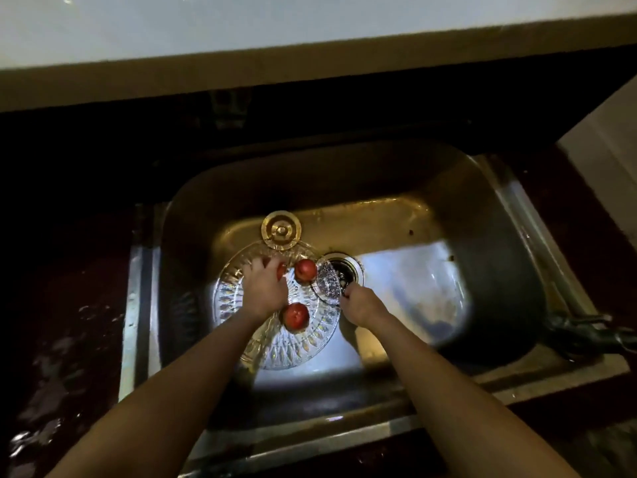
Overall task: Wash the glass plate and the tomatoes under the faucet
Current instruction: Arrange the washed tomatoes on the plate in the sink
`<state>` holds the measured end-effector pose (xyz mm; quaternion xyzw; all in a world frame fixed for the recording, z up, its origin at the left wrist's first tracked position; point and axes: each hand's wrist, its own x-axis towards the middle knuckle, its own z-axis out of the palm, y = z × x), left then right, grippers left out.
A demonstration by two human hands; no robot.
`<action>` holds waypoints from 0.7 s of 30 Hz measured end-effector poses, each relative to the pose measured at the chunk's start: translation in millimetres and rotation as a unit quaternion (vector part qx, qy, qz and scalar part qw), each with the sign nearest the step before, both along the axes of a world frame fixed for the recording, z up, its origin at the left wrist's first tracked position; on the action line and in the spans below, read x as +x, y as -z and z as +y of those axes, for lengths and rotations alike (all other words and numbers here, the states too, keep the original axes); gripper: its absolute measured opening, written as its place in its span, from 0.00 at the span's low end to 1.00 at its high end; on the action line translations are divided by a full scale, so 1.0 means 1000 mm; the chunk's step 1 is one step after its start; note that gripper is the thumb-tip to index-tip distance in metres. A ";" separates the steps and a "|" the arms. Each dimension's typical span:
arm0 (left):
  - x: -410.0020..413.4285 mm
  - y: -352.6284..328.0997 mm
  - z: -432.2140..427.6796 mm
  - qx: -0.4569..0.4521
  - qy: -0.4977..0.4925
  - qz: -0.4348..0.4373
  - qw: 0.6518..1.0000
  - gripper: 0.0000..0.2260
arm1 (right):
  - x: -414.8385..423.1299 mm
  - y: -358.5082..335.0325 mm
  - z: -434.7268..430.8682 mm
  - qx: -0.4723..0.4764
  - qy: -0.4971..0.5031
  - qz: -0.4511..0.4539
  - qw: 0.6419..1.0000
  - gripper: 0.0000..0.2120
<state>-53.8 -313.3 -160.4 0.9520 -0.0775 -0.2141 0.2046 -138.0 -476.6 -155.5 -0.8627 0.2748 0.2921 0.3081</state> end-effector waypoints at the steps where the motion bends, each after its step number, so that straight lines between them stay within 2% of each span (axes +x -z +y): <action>1: 0.000 0.008 -0.001 -0.002 -0.005 -0.008 1.000 0.20 | 0.003 0.007 0.000 -0.004 -0.003 0.006 1.000 0.14; 3: -0.001 0.022 -0.002 -0.010 -0.009 -0.020 1.000 0.19 | 0.009 0.017 -0.002 -0.010 -0.007 0.011 1.000 0.14; 7: -0.002 0.039 0.000 -0.018 0.026 -0.058 0.998 0.19 | 0.022 0.028 0.000 0.009 0.013 -0.017 1.000 0.07; 12: -0.011 0.045 -0.003 0.040 0.137 -0.145 0.979 0.29 | 0.032 0.035 0.009 0.001 0.055 -0.019 0.998 0.19; 15: -0.017 0.045 -0.010 0.047 0.173 -0.168 0.969 0.30 | 0.034 0.041 0.011 -0.015 0.056 -0.034 0.998 0.19; 18: -0.025 0.039 -0.018 0.037 0.174 -0.164 0.970 0.29 | 0.033 0.044 0.010 -0.002 0.070 -0.078 0.995 0.20; 21: -0.039 0.028 -0.023 0.011 0.151 -0.171 0.974 0.26 | 0.032 0.037 0.010 0.040 0.078 -0.161 0.983 0.20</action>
